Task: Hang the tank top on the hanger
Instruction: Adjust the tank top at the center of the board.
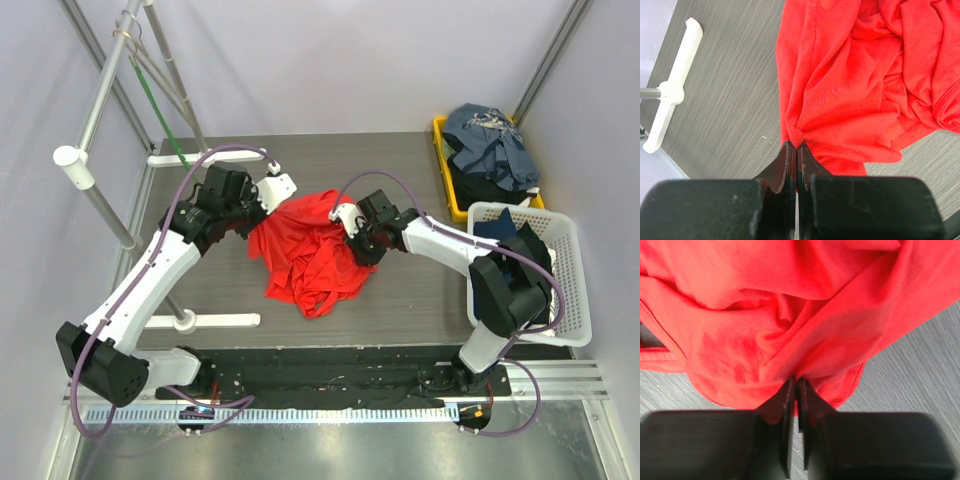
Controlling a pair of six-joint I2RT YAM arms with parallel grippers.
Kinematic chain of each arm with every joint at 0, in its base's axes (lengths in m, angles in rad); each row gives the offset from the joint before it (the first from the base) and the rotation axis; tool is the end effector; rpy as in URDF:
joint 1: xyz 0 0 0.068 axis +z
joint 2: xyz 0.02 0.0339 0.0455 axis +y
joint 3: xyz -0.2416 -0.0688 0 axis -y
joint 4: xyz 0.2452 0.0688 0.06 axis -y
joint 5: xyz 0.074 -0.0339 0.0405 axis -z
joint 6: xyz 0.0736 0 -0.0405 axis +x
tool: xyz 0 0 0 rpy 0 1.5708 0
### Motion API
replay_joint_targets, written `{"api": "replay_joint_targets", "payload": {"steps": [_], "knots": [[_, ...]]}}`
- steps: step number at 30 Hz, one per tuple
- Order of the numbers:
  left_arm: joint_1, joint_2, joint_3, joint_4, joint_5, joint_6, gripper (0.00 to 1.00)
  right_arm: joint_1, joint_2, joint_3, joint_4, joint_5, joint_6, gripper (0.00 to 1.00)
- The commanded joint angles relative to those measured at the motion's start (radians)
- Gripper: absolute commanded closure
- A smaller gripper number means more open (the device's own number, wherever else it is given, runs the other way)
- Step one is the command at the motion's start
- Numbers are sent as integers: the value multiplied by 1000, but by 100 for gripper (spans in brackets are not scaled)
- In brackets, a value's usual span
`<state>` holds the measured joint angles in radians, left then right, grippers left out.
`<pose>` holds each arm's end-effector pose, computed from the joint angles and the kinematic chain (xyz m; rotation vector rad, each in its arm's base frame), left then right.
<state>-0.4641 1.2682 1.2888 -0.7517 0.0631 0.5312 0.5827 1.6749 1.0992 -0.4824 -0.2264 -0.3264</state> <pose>0.2677 -0.1392 0.3107 1.1265 2.0057 -0.0381 0.2873 0.2091 0.1436 -1.2280 2.3339 0.3855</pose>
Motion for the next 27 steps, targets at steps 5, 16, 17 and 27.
{"api": "replay_joint_targets", "payload": {"steps": [5,16,17,27], "knots": [[4,-29,44,8,-35,-2,100,2,-49,51,-5,100,-31,99],[12,-13,176,77,-284,15,100,-138,-236,296,-35,412,-137,99],[10,-12,193,81,-295,24,100,-153,-244,335,-35,420,-141,99],[35,-12,283,204,-471,88,100,-294,-325,537,37,605,-296,99]]}}
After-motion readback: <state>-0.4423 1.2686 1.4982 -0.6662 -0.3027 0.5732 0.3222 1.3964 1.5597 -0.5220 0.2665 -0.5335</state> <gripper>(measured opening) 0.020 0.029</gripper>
